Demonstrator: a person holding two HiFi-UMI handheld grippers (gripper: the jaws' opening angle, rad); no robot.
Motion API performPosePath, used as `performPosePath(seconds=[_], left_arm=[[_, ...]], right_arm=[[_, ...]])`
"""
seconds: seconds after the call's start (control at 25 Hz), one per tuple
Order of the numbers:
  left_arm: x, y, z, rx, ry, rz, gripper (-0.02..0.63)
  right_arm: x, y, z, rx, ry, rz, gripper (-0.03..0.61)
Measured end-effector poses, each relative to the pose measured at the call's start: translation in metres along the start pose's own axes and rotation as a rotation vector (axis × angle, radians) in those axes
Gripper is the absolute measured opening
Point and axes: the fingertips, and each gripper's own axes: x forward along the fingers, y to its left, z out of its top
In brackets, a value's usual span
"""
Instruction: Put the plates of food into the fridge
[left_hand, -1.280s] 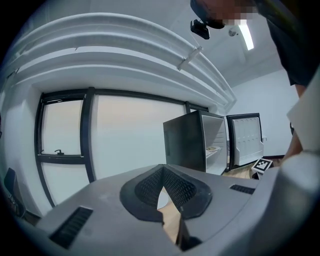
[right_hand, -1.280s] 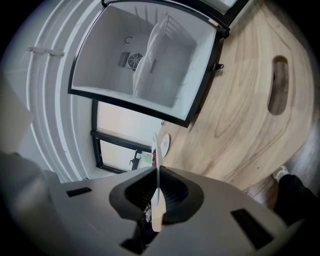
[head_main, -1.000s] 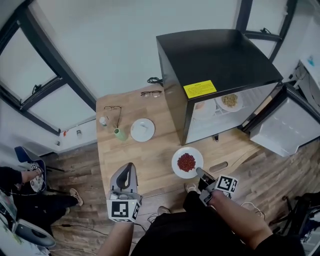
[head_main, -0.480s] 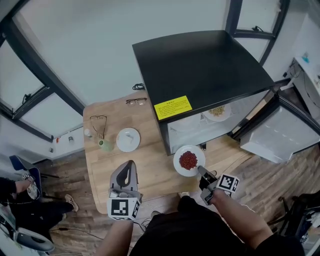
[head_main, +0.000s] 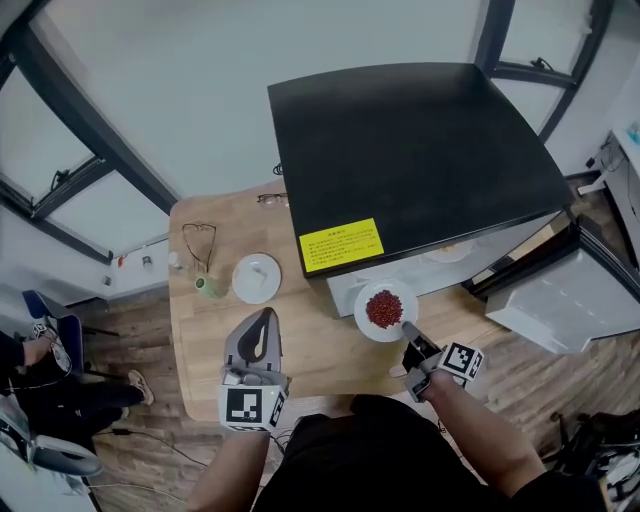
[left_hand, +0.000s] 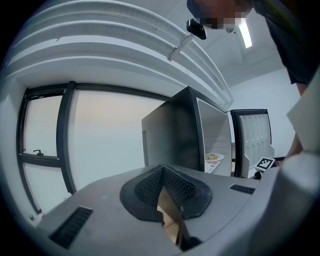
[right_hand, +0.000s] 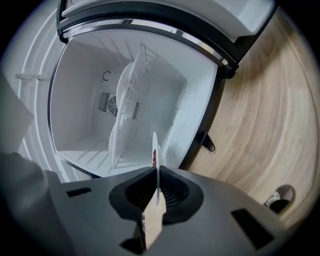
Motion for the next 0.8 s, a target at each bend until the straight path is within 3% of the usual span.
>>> performPosePath(seconds=[0.32,0.48,0.68,0.8], left_arm=[[0.003,0.005,-0.007,0.002,0.035,0.055,0.003],[-0.003,0.011,-0.012,0.002,0.062,0.085,0.003],[-0.013,0.023,-0.022,-0.002,0.116,0.131,0.003],[-0.018,0.029,-0.022,-0.003,0.107,0.160,0.003]], right_arm=[[0.032,-0.004,0.017,0.014,0.019,0.052,0.034],[0.044,-0.011,0.023,0.023,0.031,0.019,0.034],[0.063,-0.011,0.027,0.030,0.043,0.034,0.034],[0.072,-0.010,0.029,0.037,0.051,0.035,0.034]])
